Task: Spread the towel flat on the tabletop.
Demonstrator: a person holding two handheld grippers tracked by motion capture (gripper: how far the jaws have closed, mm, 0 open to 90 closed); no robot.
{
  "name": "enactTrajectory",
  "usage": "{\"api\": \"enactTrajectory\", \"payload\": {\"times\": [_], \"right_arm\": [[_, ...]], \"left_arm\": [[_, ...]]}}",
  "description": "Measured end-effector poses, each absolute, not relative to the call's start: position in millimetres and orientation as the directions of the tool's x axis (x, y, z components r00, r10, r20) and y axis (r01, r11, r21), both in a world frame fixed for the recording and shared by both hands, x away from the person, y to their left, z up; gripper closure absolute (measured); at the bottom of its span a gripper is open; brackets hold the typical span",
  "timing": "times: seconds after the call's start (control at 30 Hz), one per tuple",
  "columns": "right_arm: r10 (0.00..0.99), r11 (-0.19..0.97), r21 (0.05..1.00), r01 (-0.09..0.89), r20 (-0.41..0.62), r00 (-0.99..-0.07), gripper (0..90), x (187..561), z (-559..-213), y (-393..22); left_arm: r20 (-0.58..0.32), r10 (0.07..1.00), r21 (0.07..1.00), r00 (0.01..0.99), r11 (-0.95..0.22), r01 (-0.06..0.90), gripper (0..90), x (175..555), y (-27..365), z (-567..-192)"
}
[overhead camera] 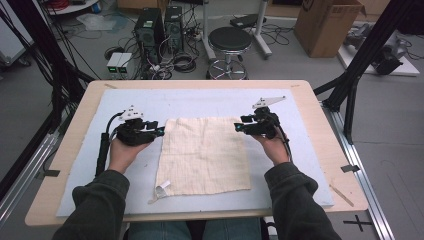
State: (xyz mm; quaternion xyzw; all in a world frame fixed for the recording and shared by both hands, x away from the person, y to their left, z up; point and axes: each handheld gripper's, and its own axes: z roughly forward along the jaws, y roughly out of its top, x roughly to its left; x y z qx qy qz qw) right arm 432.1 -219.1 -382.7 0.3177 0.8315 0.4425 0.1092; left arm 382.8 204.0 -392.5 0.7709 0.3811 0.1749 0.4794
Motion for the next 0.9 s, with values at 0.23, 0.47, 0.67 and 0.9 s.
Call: {"api": "enactTrajectory", "payload": {"times": [0.23, 0.47, 0.67, 0.9], "right_arm": [[0.627, 0.406, 0.807, 0.429, 0.096, -0.773, 51.3, 433, -383, -220], [0.644, 0.397, 0.8, 0.45, 0.106, -0.757, 51.1, 442, -389, -223], [0.66, 0.388, 0.795, 0.465, 0.112, -0.743, 50.0, 449, -395, -222], [0.672, 0.394, 0.773, 0.497, 0.127, -0.73, 47.8, 465, -392, -221]], "left_arm": [[-0.098, 0.761, 0.874, 0.642, -0.242, 0.421, 58.3, 383, 205, -393], [-0.125, 0.772, 0.87, 0.624, -0.217, 0.442, 57.9, 391, 206, -399], [-0.145, 0.778, 0.861, 0.611, -0.206, 0.466, 55.8, 400, 204, -402], [-0.154, 0.789, 0.85, 0.595, -0.201, 0.486, 52.1, 414, 200, -403]]}}
